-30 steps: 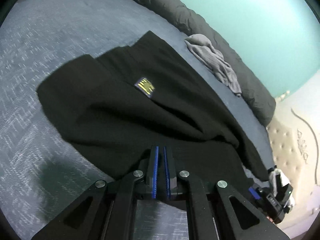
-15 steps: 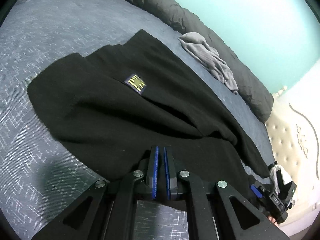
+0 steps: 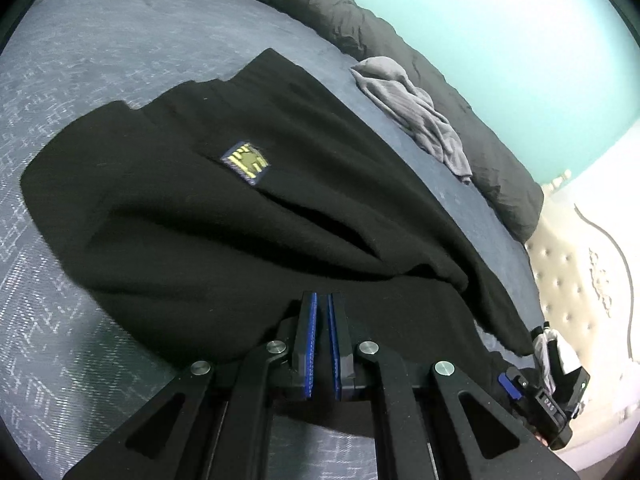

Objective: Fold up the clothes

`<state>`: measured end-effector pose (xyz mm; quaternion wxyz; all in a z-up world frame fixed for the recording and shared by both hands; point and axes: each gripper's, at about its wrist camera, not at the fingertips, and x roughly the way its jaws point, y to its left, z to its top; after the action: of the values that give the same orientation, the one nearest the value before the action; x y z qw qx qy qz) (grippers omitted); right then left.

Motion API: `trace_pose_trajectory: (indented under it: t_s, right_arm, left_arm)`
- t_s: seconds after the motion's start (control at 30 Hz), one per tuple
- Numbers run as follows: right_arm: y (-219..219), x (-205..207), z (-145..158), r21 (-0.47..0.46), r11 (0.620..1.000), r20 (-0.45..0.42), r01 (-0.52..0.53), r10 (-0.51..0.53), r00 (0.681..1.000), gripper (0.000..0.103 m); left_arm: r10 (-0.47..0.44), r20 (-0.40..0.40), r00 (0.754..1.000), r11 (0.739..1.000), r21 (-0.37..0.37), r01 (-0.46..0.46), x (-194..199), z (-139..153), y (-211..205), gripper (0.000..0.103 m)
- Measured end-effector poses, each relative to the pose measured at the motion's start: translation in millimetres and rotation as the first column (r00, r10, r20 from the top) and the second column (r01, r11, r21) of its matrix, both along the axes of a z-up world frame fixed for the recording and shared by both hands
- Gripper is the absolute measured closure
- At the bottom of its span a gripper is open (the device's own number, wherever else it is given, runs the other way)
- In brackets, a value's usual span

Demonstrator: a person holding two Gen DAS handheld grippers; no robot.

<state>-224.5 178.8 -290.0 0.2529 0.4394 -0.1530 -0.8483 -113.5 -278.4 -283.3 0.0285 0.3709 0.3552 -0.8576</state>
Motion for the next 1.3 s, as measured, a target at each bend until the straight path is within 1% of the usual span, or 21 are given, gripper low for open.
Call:
trace_pose_trajectory:
  t_s: [0.17,0.3,0.4,0.47,0.53,0.6,0.67,0.73,0.8,0.87,0.93,1.0,1.17,1.3]
  right_arm:
    - [25,0,2,0.029,0.998,0.010,0.060,-0.061,0.998,0.050]
    - [36,-6,14,0.071,0.996,-0.006,0.055,-0.055,0.998,0.049]
    - [42,-23,28,0.139,0.990,-0.018,0.033,-0.031,0.999,0.049]
    - [46,-37,37,0.189,0.982,-0.029,0.031,-0.026,0.999,0.048]
    - [44,-54,43,0.247,0.969,-0.029,0.006,0.001,1.000,0.047]
    - [46,-71,42,0.291,0.957,-0.014,-0.018,0.023,1.000,0.047]
    - [56,-87,39,0.319,0.948,0.004,-0.017,0.017,1.000,0.047]
    - [77,-109,35,0.337,0.941,0.036,0.019,-0.033,0.999,0.047]
    - [100,-130,36,0.363,0.929,0.042,0.073,-0.095,0.995,0.047]
    - [125,-149,37,0.398,0.908,0.036,0.127,-0.154,0.987,0.047]
    - [153,-171,35,0.443,0.879,0.040,0.179,-0.219,0.975,0.046]
    - [181,-192,33,0.468,0.852,0.044,0.234,-0.286,0.957,0.046]
    - [226,-228,14,0.448,0.848,0.129,0.285,-0.376,0.918,0.041]
    - [245,-241,-6,0.384,0.870,0.193,0.311,-0.404,0.894,0.037]
  left_arm:
    - [0.011,-0.005,1.000,1.000,-0.003,-0.011,-8,5,7,0.097]
    - [-0.001,-0.006,1.000,1.000,-0.023,0.001,-13,9,16,0.097]
    - [-0.006,-0.008,1.000,0.999,-0.038,0.006,-14,11,20,0.097]
    - [-0.015,-0.006,1.000,0.999,-0.040,0.014,-15,11,21,0.097]
    - [-0.012,-0.004,1.000,0.999,-0.043,0.012,-16,11,21,0.097]
    - [-0.007,-0.005,1.000,0.999,-0.033,0.007,-16,10,20,0.097]
    - [-0.009,-0.006,1.000,0.999,-0.036,0.009,-18,11,21,0.097]
    - [-0.013,-0.007,1.000,0.999,-0.042,0.012,-19,12,24,0.097]
    - [-0.014,-0.007,1.000,0.999,-0.042,0.014,-22,12,25,0.097]
    - [-0.010,-0.008,1.000,0.999,-0.037,0.009,-25,12,24,0.097]
    - [-0.011,-0.009,1.000,0.999,-0.037,0.011,-28,12,25,0.097]
    - [-0.019,-0.012,1.000,0.999,-0.047,0.018,-30,14,29,0.097]
    - [-0.028,-0.006,1.000,0.998,-0.063,0.028,-36,12,36,0.097]
    - [-0.037,0.005,0.999,0.996,-0.077,0.037,-42,10,41,0.097]
